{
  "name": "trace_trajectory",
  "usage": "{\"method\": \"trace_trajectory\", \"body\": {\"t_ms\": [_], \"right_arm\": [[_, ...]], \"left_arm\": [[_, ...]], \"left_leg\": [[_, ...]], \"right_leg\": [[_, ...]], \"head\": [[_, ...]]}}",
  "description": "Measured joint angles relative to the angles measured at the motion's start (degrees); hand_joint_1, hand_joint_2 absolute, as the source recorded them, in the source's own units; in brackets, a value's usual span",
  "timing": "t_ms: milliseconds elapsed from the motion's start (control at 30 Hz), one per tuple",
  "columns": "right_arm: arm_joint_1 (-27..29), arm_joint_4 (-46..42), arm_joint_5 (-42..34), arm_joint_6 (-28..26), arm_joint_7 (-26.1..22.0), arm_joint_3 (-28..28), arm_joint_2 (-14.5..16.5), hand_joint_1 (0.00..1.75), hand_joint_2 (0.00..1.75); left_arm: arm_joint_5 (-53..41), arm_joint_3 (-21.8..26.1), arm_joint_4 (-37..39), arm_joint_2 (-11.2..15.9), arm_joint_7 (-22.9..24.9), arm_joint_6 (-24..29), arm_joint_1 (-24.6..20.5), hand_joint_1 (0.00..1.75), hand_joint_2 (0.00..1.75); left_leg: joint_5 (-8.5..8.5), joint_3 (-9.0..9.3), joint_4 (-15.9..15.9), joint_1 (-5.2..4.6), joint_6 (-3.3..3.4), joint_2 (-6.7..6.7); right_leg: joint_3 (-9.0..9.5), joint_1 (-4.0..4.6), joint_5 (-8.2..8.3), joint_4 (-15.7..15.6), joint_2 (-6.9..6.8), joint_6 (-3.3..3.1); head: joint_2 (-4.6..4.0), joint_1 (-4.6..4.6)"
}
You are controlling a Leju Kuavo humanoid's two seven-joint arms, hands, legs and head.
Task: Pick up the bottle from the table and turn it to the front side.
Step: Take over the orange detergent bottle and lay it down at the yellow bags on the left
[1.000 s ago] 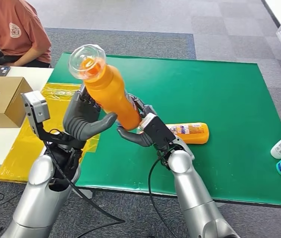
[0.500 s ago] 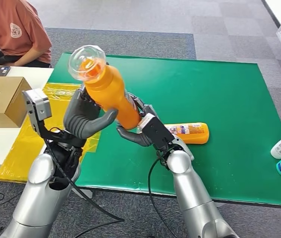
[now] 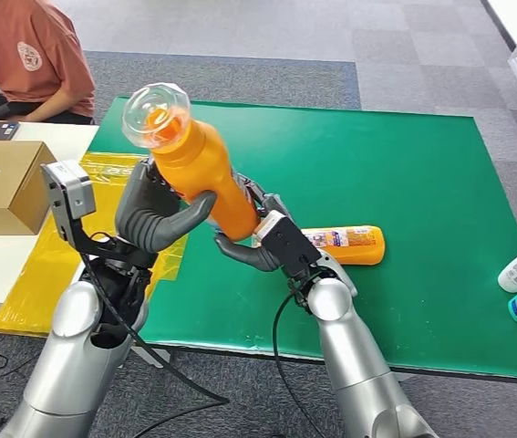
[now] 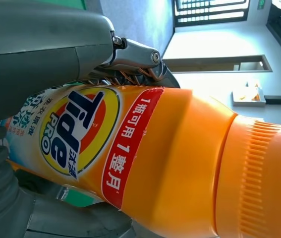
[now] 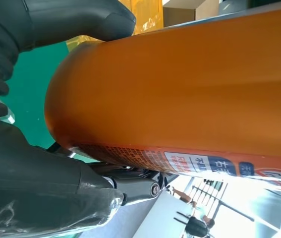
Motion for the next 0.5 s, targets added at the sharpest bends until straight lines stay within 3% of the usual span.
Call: {"method": "trace_trajectory", "body": {"t_ms": [167,200,300,333,500], "right_arm": [[0.01,0.00,0.04,-0.05,0.00,0.01,0.00,1.75,1.75],[0.01,0.00,0.07,-0.10,0.00,0.01,0.00,1.53,1.75],[0.02,0.00,0.20,-0.28,0.01,-0.05,-0.01,0.22,1.75],[0.03,-0.01,0.31,-0.37,0.04,-0.08,-0.02,0.00,1.75],[0.06,-0.21,0.59,-1.20,0.35,-0.58,-0.06,0.00,1.75]], "left_arm": [[0.01,0.00,-0.02,-0.01,0.00,0.01,-0.01,1.75,1.75],[0.02,0.01,-0.02,0.00,-0.01,0.04,0.00,1.75,1.75],[0.10,0.09,-0.19,0.19,-0.19,0.50,0.26,1.75,1.75],[0.18,0.22,-0.33,0.34,-0.33,0.81,0.52,1.75,1.75],[0.86,2.53,-1.68,1.66,-1.11,1.34,3.18,1.75,1.75]], "left_leg": [[0.00,0.00,0.00,0.00,0.00,0.00],[0.00,0.00,0.00,0.00,0.00,0.00],[0.00,-0.01,0.00,0.00,0.00,0.00],[0.00,-0.01,0.00,0.00,0.00,0.00],[0.00,-0.01,0.00,0.01,0.00,0.00]], "right_leg": [[0.00,0.00,0.00,0.00,0.00,0.00],[0.00,0.00,0.00,0.00,0.00,0.00],[0.00,0.00,0.00,0.00,0.00,0.00],[0.00,0.00,0.00,0.00,0.00,0.00],[-0.01,0.01,-0.02,0.00,0.00,-0.02]], "head": [[0.00,0.00],[0.00,0.00],[0.00,0.00],[0.00,0.00],[0.00,0.00]]}}
